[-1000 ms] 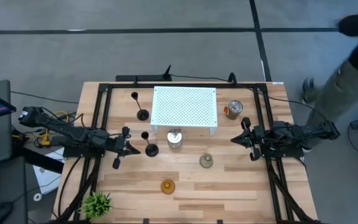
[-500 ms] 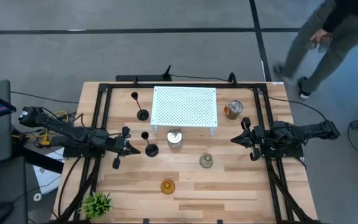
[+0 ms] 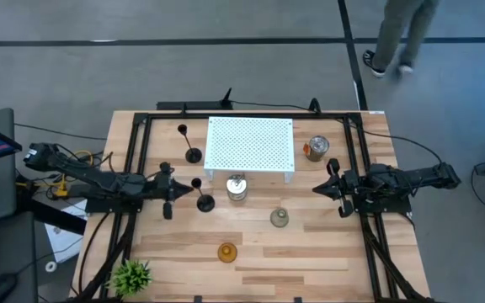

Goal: Pick & Place candle stick holders
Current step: Put the top black candle holder on the shelf

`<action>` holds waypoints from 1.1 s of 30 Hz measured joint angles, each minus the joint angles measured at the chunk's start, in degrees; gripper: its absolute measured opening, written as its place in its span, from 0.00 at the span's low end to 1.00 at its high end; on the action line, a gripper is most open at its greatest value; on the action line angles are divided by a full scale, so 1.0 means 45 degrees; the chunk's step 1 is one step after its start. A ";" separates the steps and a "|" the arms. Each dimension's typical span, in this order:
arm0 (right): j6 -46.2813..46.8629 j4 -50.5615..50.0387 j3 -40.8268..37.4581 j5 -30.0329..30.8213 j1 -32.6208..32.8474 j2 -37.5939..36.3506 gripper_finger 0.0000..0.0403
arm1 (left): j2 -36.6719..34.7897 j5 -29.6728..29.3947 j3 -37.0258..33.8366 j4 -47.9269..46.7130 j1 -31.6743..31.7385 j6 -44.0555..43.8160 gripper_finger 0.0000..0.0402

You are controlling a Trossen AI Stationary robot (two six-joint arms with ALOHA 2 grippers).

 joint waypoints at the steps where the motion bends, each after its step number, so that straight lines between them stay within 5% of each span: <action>1: -0.0001 0.0000 -0.0003 0.0005 0.0000 0.0001 0.00 | 0.0358 -0.0107 0.0000 0.0000 0.0186 0.0123 0.01; 9: -0.0874 0.0000 0.0002 0.0009 0.0000 0.0002 0.00 | 0.2644 -0.0220 0.0000 -0.0009 0.2849 0.0540 0.01; 16: -0.0799 0.0000 -0.0003 0.0010 0.0000 -0.0003 0.00 | 0.2510 0.1003 0.0010 0.0356 0.4769 0.1614 0.01; 27: -0.0437 0.0049 -0.0003 0.0354 0.0000 -0.0003 0.00 | 0.2374 0.0968 0.0518 0.0107 0.6100 0.3867 0.01; 33: -0.0432 0.0053 -0.0003 0.0393 0.0000 0.0000 0.00 | 0.2374 -0.0276 0.1915 -0.3051 0.6471 0.4097 0.01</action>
